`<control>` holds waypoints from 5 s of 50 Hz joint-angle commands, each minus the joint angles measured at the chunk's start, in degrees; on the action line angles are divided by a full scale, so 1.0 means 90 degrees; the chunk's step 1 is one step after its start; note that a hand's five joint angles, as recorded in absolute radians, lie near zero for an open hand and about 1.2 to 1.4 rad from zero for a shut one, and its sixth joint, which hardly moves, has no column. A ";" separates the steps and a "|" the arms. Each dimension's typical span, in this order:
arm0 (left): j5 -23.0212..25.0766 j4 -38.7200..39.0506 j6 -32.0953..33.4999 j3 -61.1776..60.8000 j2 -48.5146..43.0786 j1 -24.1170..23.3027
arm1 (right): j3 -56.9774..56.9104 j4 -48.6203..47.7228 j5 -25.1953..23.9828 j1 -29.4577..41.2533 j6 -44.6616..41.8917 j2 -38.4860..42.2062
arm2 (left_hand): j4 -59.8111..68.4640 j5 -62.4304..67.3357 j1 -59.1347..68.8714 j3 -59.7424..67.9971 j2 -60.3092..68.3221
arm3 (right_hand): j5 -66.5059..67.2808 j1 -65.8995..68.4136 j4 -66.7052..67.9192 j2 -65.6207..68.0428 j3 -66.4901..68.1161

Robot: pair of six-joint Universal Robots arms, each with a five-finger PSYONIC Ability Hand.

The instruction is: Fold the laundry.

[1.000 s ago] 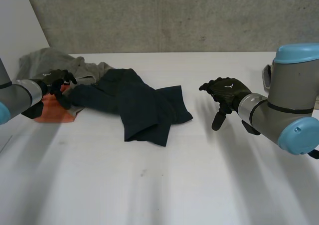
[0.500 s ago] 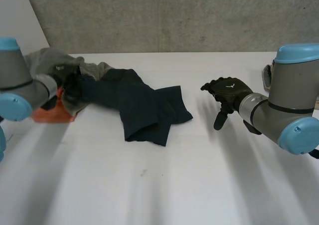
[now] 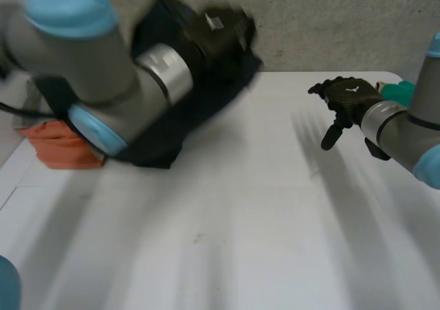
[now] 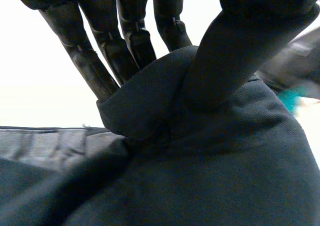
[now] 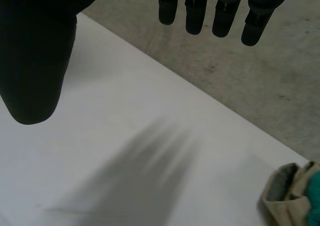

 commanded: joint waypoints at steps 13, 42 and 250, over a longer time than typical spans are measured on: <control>-0.0512 -0.0452 0.0615 -0.1423 0.0647 -0.0391 | -0.0069 0.0066 0.0176 -0.0125 -0.0042 -0.0011 | -0.6433 -0.5973 -0.6208 -0.6392 -0.6367 | -0.0305 -0.0276 -0.0217 -0.0182 -0.0202; -0.0796 -0.1829 0.1551 -0.1406 -0.0502 0.2110 | -0.1785 0.0338 0.0557 0.1379 -0.0151 0.2047 | -0.5666 -0.5207 -0.5441 -0.5625 -0.5601 | 0.1546 0.1574 0.1633 0.1668 0.1649; -0.1440 0.0222 0.0555 0.2640 -0.2234 0.1983 | -0.2313 -0.4342 0.1945 0.1751 -0.1117 0.2685 | -0.6531 -0.6072 -0.6306 -0.6490 -0.6466 | -0.0305 -0.0276 -0.0217 -0.0182 -0.0202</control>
